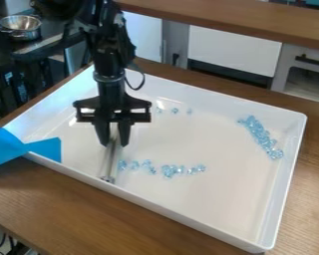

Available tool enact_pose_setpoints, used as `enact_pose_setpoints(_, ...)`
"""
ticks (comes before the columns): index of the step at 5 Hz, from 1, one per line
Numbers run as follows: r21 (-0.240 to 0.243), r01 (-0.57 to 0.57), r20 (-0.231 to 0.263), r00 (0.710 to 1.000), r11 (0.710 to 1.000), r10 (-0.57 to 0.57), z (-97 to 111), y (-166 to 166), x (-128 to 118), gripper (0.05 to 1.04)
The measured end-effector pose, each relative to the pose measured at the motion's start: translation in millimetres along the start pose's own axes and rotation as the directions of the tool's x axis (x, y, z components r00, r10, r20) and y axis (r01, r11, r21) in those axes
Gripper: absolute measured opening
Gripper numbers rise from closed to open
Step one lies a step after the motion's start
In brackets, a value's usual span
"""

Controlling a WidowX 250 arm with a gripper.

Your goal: Sweep into pile

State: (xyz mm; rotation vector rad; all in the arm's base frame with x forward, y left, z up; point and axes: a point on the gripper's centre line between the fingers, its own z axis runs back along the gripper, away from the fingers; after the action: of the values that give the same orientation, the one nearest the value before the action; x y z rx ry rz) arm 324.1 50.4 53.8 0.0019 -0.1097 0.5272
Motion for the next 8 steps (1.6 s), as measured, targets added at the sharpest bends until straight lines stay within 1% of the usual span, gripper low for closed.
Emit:
enact_pose_setpoints(1, 0.004, -0.015, -0.007, 1.0, 1.0, 0.015, -0.1, -16.9, -8.6, 0.332)
enact_pose_setpoints(2, 0.012, -0.033, 0.011, 0.999, 0.999, 0.033, -2.9, -31.3, -16.8, 0.332)
enact_pose_setpoints(3, 0.012, -0.092, 0.017, 0.996, 0.996, 0.092, -4.4, -44.2, -24.8, 0.332)
enact_pose_setpoints(4, 0.006, -0.185, 0.008, 0.983, 0.983, 0.185, -5.7, -65.9, -28.8, 0.332)
enact_pose_setpoints(5, 0.0, -0.285, -0.018, 0.958, 0.958, 0.285, -6.5, -90.7, -25.5, 0.332)
enact_pose_setpoints(6, -0.006, -0.341, -0.028, 0.94, 0.94, 0.341, -8.8, -113.9, -17.5, 0.332)
enact_pose_setpoints(8, -0.012, -0.434, -0.043, 0.9, 0.901, 0.433, -10.8, -161.7, 11.6, 0.332)
